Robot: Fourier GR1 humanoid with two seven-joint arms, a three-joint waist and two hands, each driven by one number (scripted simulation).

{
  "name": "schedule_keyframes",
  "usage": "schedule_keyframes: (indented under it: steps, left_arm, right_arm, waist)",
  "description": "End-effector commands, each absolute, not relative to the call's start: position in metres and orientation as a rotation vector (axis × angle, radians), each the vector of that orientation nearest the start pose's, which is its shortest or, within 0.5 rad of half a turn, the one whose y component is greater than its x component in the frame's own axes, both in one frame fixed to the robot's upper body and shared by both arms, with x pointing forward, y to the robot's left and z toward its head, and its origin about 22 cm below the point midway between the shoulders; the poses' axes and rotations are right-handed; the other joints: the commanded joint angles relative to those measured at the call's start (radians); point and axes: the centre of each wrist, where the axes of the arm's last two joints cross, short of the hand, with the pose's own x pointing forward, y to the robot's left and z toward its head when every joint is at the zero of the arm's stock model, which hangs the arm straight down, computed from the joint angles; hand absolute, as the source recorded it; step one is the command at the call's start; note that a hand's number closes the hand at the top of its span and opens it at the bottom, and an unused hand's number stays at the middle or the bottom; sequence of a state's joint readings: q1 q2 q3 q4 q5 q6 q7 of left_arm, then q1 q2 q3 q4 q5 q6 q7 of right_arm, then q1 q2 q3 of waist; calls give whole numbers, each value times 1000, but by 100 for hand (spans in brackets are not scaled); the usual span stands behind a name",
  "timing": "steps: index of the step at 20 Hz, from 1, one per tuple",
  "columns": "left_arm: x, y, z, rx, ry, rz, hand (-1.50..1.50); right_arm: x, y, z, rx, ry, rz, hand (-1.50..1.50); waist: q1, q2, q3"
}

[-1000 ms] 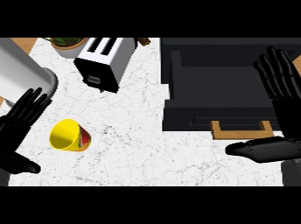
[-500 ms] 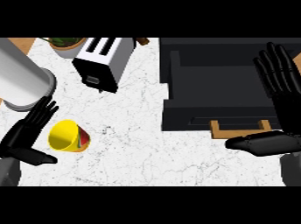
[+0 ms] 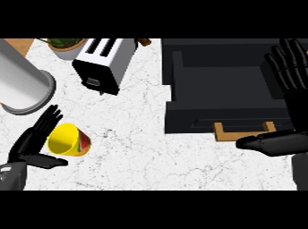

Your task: Pick up the cup, place it into the drawer and close the drawer

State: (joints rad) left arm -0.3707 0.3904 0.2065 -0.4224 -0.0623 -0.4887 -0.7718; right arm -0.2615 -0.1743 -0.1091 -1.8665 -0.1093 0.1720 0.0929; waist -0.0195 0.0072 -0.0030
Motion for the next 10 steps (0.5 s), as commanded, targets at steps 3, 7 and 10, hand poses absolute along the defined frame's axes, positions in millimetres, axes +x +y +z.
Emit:
schedule_keyframes:
  steps: [3,7,10]
  left_arm:
    - [257,374,-120,-235,-1656,-163,-150]
    - [254,379,-121,-278,-1662,-154,-150]
    - [263,374,-119,-277,-1648,-177,-150]
  right_arm:
    - [272,-255,158,69,-2018,270,-150]
    - [269,-252,146,63,-1995,256,-150]
    - [282,-254,153,91,-2004,273,-150]
  waist:
    - [-9,4,-2]
    - [-8,4,-2]
    - [-4,5,-2]
